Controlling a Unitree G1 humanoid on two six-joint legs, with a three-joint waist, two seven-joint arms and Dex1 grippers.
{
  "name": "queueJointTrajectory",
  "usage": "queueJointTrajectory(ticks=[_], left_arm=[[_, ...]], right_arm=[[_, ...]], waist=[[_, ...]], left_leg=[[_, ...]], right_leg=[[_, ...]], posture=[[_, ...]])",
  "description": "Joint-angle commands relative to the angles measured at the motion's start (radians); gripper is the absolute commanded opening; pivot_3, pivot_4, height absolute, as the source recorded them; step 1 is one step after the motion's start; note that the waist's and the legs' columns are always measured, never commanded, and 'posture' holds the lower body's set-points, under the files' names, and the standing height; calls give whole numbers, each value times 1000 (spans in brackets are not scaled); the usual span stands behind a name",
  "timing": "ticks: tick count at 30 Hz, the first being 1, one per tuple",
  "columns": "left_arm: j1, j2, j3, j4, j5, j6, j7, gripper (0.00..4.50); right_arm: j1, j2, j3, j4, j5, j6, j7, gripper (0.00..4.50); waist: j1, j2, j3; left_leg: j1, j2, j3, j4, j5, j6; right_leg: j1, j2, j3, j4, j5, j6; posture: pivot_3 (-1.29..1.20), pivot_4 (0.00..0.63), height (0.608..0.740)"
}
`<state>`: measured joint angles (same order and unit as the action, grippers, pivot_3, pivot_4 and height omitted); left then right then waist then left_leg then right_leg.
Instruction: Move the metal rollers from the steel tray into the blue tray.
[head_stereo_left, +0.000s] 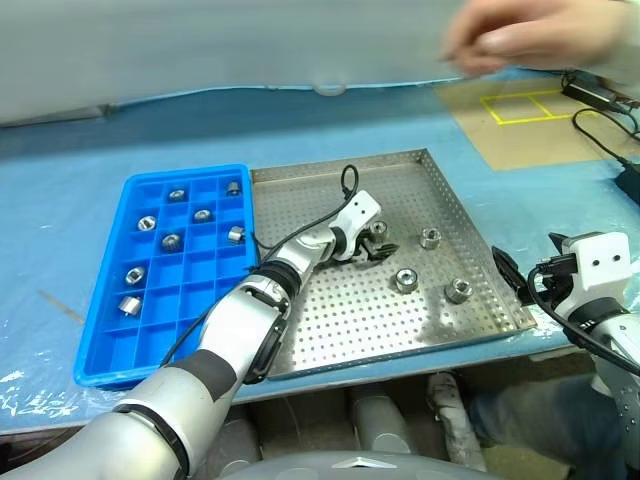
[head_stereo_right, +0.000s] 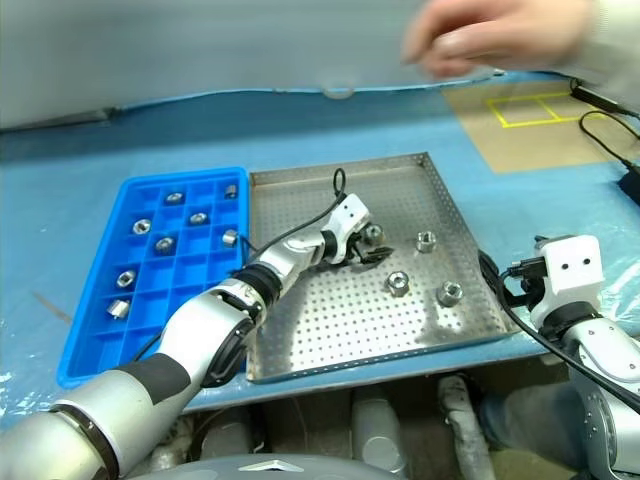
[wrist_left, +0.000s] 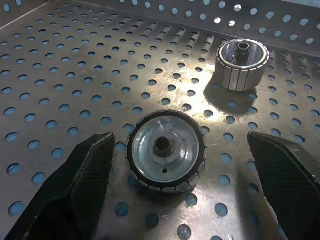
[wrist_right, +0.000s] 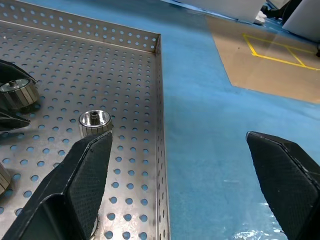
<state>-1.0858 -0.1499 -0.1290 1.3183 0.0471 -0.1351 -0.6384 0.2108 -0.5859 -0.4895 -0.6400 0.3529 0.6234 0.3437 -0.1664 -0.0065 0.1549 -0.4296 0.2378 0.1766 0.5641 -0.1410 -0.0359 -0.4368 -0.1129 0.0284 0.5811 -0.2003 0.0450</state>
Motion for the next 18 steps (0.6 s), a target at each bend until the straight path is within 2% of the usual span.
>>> queueJointTrajectory(ticks=[1, 4, 5, 7, 12, 13, 18], left_arm=[[-17, -123, 12, -11, 0, -10, 5, 4466], [-19, -122, 16, -10, 0, -7, 9, 4466], [-20, -121, 17, -10, 0, -7, 10, 4075], [-22, -119, 23, -9, -2, -4, 18, 3582], [-24, -112, 33, -9, -2, -1, 42, 1833], [-24, -110, 33, -8, 0, -1, 45, 1703], [-19, -104, 32, -10, 4, -3, 41, 1716]], right_arm=[[-4, 1, -18, -49, -3, 6, -13, 4500], [-7, 1, -17, -50, -5, 9, -15, 4500], [-8, 0, -15, -49, -5, 9, -16, 4500], [-9, -2, -10, -43, -10, 5, -16, 4500], [-22, -9, 5, -16, -19, -12, -11, 4500], [-25, -9, 8, -10, -22, -17, -8, 4500], [-37, -7, 27, 23, -40, -48, 2, 4500]], waist=[[-10, 0, 0], [-21, 0, 0], [-24, 0, 0], [-31, 0, 0], [-43, 0, 0], [-43, 0, 0], [-44, 0, 0]], left_leg=[[-1, 0, 0, 0, 0, 0], [-2, 0, 0, 2, -1, 1], [-2, 0, 0, 2, -1, 2], [-3, 0, 0, 3, -1, 2], [-6, -2, 0, 8, -3, 5], [-6, -3, 0, 8, -3, 5], [-7, -9, 0, 9, -5, 8]], right_leg=[[0, 0, 0, 0, 0, -1], [0, -1, -1, 0, 3, -5], [0, -1, -1, 0, 3, -5], [0, -1, -1, 0, 3, -4], [0, -4, -2, 0, 3, -5], [-1, -5, -2, 0, 3, -5], [0, -12, -2, 0, 4, -4]], posture=[[-712, 150, 740], [-711, 150, 740], [-711, 150, 740], [-705, 150, 740], [-693, 150, 740], [-691, 150, 740], [-677, 150, 740]])
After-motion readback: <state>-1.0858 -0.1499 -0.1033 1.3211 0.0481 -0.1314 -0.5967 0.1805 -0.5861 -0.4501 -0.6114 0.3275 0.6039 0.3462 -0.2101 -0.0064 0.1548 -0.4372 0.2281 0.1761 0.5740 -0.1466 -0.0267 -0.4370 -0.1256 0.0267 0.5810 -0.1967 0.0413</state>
